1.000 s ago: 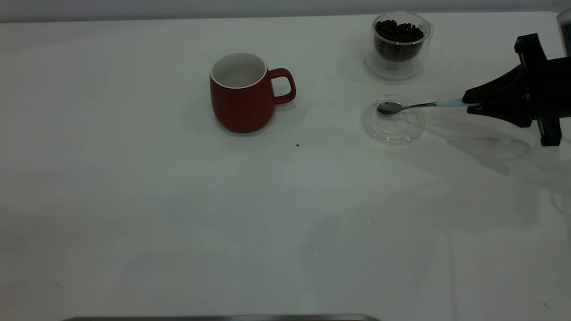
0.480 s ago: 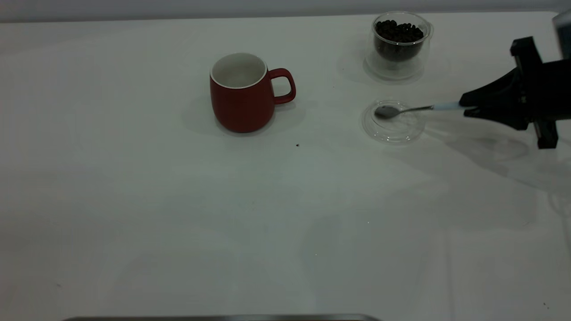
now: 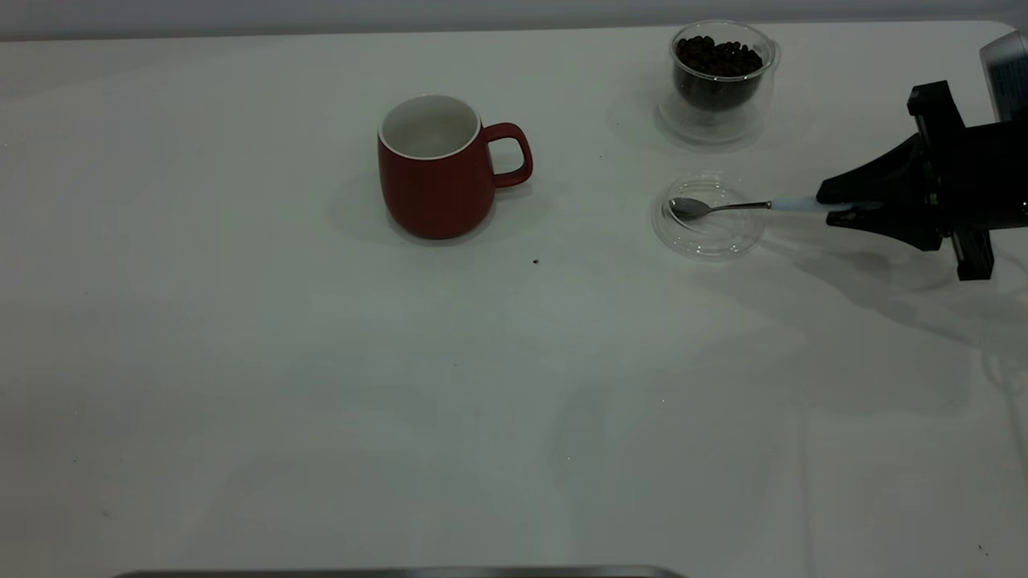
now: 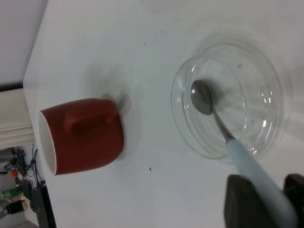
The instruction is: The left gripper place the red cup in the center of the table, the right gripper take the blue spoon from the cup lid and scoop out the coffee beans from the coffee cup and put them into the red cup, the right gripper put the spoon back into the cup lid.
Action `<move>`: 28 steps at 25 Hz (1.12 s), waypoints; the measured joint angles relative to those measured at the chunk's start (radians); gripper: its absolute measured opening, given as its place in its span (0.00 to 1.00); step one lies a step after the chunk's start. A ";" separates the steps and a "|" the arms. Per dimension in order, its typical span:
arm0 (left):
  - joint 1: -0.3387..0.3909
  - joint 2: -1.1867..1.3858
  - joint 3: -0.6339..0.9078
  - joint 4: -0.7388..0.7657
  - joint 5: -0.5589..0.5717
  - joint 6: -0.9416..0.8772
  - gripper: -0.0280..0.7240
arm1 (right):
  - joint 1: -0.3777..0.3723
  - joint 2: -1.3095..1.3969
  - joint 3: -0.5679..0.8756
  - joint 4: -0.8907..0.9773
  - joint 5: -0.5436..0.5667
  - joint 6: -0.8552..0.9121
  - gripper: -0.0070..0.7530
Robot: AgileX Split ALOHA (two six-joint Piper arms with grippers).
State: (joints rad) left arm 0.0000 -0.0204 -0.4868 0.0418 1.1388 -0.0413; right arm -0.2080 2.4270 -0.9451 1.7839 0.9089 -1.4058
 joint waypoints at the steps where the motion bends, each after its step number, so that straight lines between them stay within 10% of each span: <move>1: 0.000 0.000 0.000 0.000 0.000 0.000 0.82 | 0.000 0.000 -0.001 0.000 0.000 0.000 0.41; 9: 0.000 0.000 0.000 0.000 0.000 0.000 0.82 | 0.000 0.000 -0.001 0.000 -0.012 0.038 0.80; 19: 0.000 0.000 0.000 0.000 0.000 0.000 0.82 | 0.000 -0.100 -0.001 -0.259 -0.228 0.282 0.80; 28: 0.000 0.000 0.000 0.000 0.000 0.002 0.82 | 0.000 -0.499 0.000 -1.005 -0.190 0.904 0.79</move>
State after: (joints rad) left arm 0.0000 -0.0204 -0.4868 0.0418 1.1388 -0.0395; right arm -0.2080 1.9277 -0.9450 0.7791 0.7194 -0.5023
